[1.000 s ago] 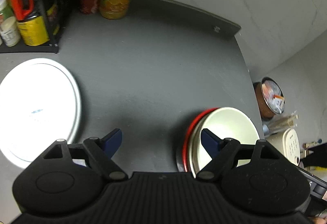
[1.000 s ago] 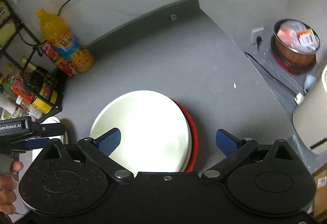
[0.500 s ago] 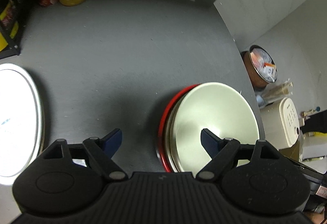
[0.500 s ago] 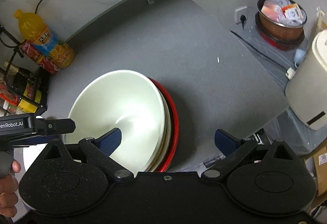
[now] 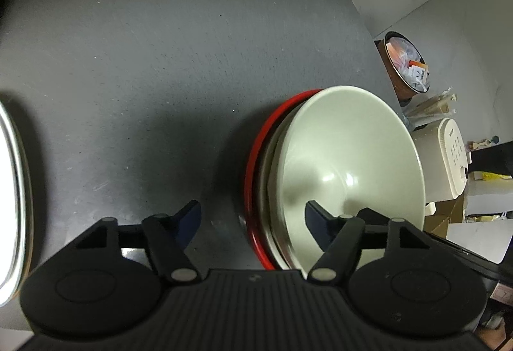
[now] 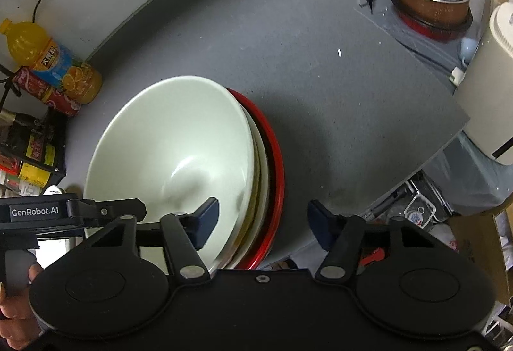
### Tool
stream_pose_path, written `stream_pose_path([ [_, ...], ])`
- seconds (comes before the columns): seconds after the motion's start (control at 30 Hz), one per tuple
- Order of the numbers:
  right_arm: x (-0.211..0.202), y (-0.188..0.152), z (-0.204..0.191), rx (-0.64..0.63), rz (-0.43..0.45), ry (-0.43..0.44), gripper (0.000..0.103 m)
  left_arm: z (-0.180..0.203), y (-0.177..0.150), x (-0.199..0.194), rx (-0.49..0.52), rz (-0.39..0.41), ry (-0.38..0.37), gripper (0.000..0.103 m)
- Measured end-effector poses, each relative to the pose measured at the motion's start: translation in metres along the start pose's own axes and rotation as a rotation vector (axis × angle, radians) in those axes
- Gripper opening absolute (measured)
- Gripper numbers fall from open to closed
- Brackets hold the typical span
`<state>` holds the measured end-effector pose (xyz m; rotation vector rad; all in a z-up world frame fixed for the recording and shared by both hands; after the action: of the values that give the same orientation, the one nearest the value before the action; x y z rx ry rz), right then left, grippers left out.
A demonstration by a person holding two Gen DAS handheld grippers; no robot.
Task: Organize plates and bowls
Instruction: 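Close both grippers on the rim of the nested bowl stack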
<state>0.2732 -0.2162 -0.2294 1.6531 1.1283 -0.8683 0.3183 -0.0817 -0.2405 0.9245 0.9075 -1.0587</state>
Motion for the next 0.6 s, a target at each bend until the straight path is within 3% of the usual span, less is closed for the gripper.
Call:
stream_pose_path([
  [0.2, 0.008, 0.003, 0.005, 0.013, -0.028, 0.007, 0.045, -0.003, 0.001, 0.013, 0.027, -0.051, -0.012, 0.050],
  [0.33, 0.013, 0.005, 0.009, 0.039, -0.056, 0.042, 0.044, -0.003, 0.000, 0.023, -0.004, -0.100, -0.053, 0.033],
  [0.47, 0.023, 0.007, 0.011, 0.059, -0.092, 0.090, 0.044, -0.004, 0.000, 0.025, -0.026, -0.110, -0.069, 0.030],
  [0.5, 0.025, 0.006, 0.009, 0.052, -0.098, 0.099, 0.038, -0.004, 0.001, 0.025, -0.032, -0.111, -0.074, 0.030],
  [0.6, 0.026, 0.006, 0.006, 0.048, -0.107, 0.111, 0.036, -0.006, 0.000, 0.023, -0.028, -0.109, -0.075, 0.030],
])
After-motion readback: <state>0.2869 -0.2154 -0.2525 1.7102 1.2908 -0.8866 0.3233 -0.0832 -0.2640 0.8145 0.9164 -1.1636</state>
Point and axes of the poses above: each gripper's, at about its wrist camera, not at the fingertips, and x roughly the way its jaws point, z to its right, y to its top, the point moved 7 cm from there along x, roughly the way its jaws point, and after that the axes turned 3 degrees about -x, right-handed, at the moved point
